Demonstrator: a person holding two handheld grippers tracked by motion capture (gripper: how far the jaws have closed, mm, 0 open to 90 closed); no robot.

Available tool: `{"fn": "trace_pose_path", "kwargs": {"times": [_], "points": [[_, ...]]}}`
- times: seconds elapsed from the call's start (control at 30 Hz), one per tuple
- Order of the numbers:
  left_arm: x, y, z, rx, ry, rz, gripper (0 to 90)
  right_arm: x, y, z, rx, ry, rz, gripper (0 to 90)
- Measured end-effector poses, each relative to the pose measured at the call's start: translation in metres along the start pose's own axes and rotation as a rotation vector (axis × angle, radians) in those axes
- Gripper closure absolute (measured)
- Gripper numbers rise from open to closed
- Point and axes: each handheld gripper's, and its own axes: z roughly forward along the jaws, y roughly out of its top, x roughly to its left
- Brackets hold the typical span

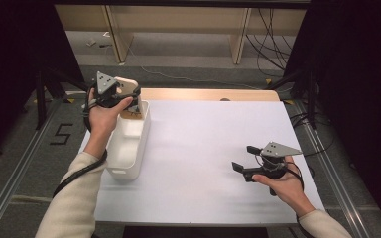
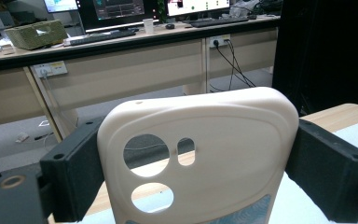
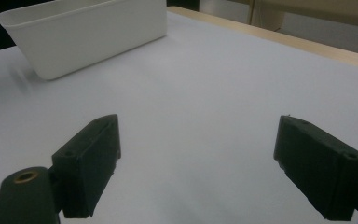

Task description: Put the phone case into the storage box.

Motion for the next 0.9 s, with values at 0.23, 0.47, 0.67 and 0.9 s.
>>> {"fn": "trace_pose_path", "kwargs": {"times": [0.23, 0.47, 0.67, 0.9], "points": [[0.001, 0.0, 0.003, 0.004, 0.001, 0.001, 10.9, 0.0, 0.0, 0.0, 0.0, -0.001, 0.0, 15.5], [0.002, 0.0, 0.006, 0.006, 0.001, 0.001, 10.9, 0.0, 0.0, 0.0, -0.003, -0.001, 0.001, 15.6], [0.005, -0.001, 0.008, 0.01, 0.004, -0.001, 10.9, 0.0, 0.0, 0.0, 0.0, -0.001, 0.001, 15.5], [0.007, -0.001, 0.01, 0.013, 0.006, -0.006, 10.9, 0.0, 0.0, 0.0, 0.002, -0.001, 0.001, 15.5]]}}
